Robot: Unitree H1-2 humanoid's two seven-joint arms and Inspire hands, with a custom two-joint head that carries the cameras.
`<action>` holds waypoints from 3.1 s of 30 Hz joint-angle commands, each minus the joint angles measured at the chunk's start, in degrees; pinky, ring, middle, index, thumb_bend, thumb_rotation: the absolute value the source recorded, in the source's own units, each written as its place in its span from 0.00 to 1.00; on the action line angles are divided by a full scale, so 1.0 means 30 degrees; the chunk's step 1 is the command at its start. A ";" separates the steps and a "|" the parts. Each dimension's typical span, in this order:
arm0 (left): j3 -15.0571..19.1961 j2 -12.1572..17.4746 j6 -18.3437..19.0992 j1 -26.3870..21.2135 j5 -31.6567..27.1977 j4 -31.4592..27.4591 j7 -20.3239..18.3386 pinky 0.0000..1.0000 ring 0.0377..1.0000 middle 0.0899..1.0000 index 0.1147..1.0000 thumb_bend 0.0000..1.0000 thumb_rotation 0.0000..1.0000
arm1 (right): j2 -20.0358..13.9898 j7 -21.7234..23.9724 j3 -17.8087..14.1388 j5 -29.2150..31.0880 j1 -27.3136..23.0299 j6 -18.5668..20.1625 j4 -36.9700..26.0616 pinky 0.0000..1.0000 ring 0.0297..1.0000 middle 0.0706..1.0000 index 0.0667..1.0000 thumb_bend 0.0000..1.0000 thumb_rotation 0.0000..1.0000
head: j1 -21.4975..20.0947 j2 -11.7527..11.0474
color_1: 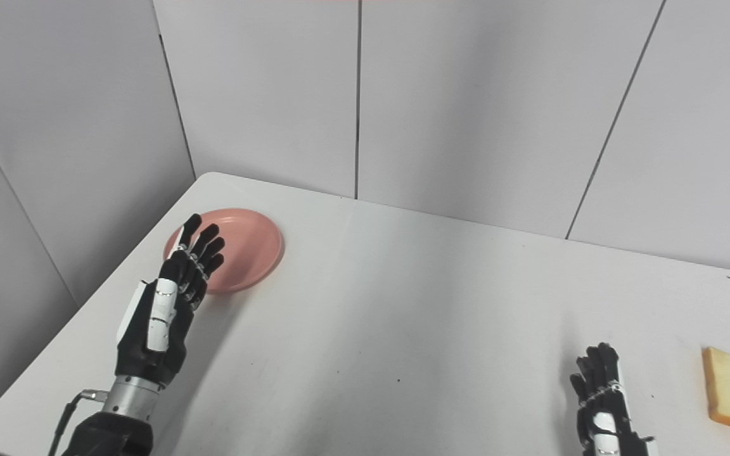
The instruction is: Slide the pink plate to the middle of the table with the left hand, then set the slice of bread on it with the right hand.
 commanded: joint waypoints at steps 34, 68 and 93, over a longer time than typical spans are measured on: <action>0.3432 0.4842 -0.0735 -0.6787 0.0688 0.8587 0.1585 0.88 0.85 0.83 0.86 0.83 1.00 | 0.0761 -0.0935 0.0202 -0.0222 0.0982 -0.0669 0.3502 1.00 1.00 1.00 1.00 0.51 0.97 | 0.0492 -0.0865; 0.2248 0.5231 -0.4214 -1.1917 -0.0487 1.9540 0.0395 0.87 0.86 0.84 0.88 0.82 1.00 | 0.0885 -0.0918 0.0258 -0.0177 0.1063 -0.0968 0.3593 1.00 1.00 1.00 1.00 0.55 0.98 | 0.0179 -0.0585; 0.2711 0.3918 -0.4568 -1.2622 -0.4162 2.1279 -0.2930 0.87 0.84 0.83 0.85 0.84 1.00 | 0.1051 -0.1096 0.0284 -0.0283 0.0965 -0.0992 0.3787 1.00 1.00 0.99 1.00 0.60 0.93 | -0.0104 -0.0481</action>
